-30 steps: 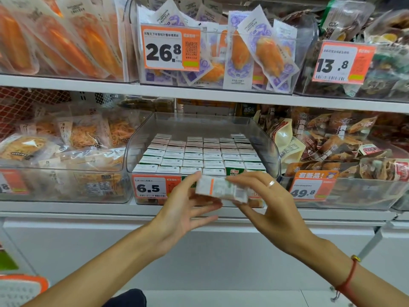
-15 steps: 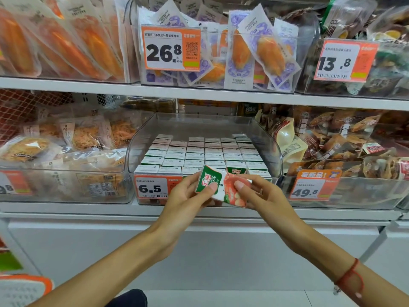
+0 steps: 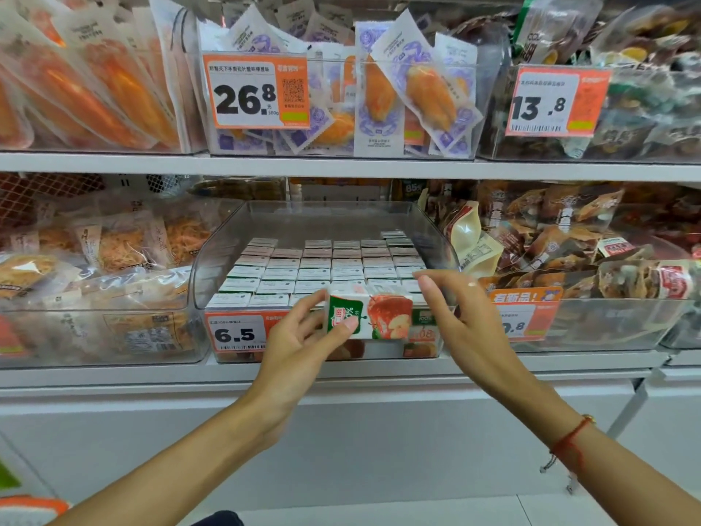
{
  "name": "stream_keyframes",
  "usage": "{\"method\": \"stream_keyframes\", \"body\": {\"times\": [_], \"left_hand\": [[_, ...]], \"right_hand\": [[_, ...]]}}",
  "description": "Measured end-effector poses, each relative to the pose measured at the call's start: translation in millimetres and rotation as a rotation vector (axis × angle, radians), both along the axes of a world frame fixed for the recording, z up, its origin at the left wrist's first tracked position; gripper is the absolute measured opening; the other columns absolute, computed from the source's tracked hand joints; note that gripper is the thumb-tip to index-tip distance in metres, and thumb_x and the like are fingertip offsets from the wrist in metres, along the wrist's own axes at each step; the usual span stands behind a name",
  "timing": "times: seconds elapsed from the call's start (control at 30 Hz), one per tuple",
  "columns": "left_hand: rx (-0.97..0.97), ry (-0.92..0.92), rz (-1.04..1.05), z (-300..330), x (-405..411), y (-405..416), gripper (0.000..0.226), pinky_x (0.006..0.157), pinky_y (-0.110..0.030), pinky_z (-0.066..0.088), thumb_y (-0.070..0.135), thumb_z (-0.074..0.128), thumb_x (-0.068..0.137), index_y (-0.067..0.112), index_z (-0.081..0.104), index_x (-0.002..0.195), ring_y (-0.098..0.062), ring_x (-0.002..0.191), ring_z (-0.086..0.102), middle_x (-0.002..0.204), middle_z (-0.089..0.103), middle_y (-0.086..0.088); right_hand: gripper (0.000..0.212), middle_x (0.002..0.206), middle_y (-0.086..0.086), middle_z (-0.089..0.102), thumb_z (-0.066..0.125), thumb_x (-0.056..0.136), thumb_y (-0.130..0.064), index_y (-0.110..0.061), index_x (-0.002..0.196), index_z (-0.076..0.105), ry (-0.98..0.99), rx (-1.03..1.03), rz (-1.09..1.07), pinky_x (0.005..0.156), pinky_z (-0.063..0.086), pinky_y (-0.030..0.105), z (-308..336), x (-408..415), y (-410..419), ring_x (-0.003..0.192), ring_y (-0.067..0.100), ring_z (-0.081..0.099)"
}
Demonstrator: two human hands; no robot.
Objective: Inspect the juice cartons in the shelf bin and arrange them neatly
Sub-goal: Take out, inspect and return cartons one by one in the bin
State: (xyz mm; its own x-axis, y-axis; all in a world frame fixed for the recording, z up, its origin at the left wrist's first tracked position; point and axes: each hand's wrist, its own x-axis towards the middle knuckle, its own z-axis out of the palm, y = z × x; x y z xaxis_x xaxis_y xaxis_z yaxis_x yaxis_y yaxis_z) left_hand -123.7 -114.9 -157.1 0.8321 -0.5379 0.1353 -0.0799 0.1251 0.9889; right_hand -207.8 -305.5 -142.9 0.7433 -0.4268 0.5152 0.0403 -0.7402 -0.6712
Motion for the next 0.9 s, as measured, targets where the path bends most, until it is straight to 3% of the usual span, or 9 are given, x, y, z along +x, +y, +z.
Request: {"method": "stream_keyframes", "body": {"times": [0.07,0.13,0.3,0.47,0.63,0.77,0.9], "left_hand": [[-0.024,-0.044,0.072,6.7,8.5,-4.0,0.041,0.067,-0.006,0.050,0.014,0.070,0.086,0.039,0.053,0.113,0.013,0.089,0.066,0.097,0.073,0.015],[-0.025,-0.136,0.132,14.2,19.2,-11.1,0.041,0.059,-0.001,0.046,0.010,0.070,0.087,0.033,0.053,0.117,0.020,0.081,0.062,0.098,0.067,0.020],[0.041,-0.347,0.096,26.2,38.6,-36.5,0.044,0.067,0.001,0.044,0.008,0.071,0.087,0.039,0.051,0.111,0.024,0.088,0.057,0.108,0.057,0.023],[0.202,-0.507,-0.011,25.3,51.1,-53.4,0.045,0.079,-0.003,0.046,0.012,0.072,0.087,0.038,0.051,0.117,0.004,0.108,0.057,0.116,0.059,0.016],[0.373,-0.654,-0.073,45.7,69.1,-46.8,0.049,0.096,-0.027,0.050,0.016,0.070,0.089,0.030,0.054,0.132,-0.007,0.112,0.059,0.121,0.056,0.011],[0.470,-0.701,-0.150,63.2,72.1,-49.4,0.050,0.098,-0.041,0.051,0.014,0.072,0.087,0.029,0.055,0.131,-0.013,0.109,0.062,0.124,0.060,0.003],[0.523,-0.730,-0.168,68.5,67.4,-60.7,0.049,0.102,-0.050,0.045,0.021,0.073,0.087,0.030,0.057,0.133,-0.016,0.113,0.061,0.126,0.063,0.007]], "right_hand": [[0.036,0.129,0.001,0.058,0.055,0.097,-0.030,-0.017,0.130,0.056,-0.013,-0.296,-0.213,0.098,0.041,0.036,1.8,0.0,-17.4,0.122,0.019,0.047],[0.047,0.140,0.008,0.050,0.059,0.095,-0.023,-0.012,0.139,0.048,0.067,-0.408,-0.290,0.108,0.032,0.039,-1.5,1.0,-29.6,0.132,0.025,0.038],[0.054,0.147,0.010,0.045,0.058,0.096,-0.022,-0.009,0.145,0.040,0.141,-0.471,-0.310,0.119,0.019,0.041,-15.2,4.6,-38.0,0.143,0.027,0.028],[0.053,0.149,0.006,0.043,0.055,0.098,-0.021,-0.014,0.147,0.037,0.129,-0.454,-0.302,0.120,0.017,0.041,-17.0,6.3,-40.1,0.145,0.025,0.025],[0.052,0.150,0.004,0.043,0.052,0.100,-0.024,-0.015,0.148,0.035,0.138,-0.470,-0.298,0.121,0.016,0.040,-17.5,5.9,-42.2,0.146,0.023,0.023],[0.052,0.150,0.004,0.043,0.051,0.100,-0.025,-0.015,0.148,0.035,0.150,-0.468,-0.300,0.121,0.014,0.040,-17.5,4.8,-42.4,0.146,0.024,0.023],[0.052,0.152,0.004,0.040,0.049,0.101,-0.027,-0.016,0.149,0.033,0.164,-0.467,-0.307,0.121,0.011,0.039,-17.3,4.7,-41.9,0.147,0.023,0.021]]}}
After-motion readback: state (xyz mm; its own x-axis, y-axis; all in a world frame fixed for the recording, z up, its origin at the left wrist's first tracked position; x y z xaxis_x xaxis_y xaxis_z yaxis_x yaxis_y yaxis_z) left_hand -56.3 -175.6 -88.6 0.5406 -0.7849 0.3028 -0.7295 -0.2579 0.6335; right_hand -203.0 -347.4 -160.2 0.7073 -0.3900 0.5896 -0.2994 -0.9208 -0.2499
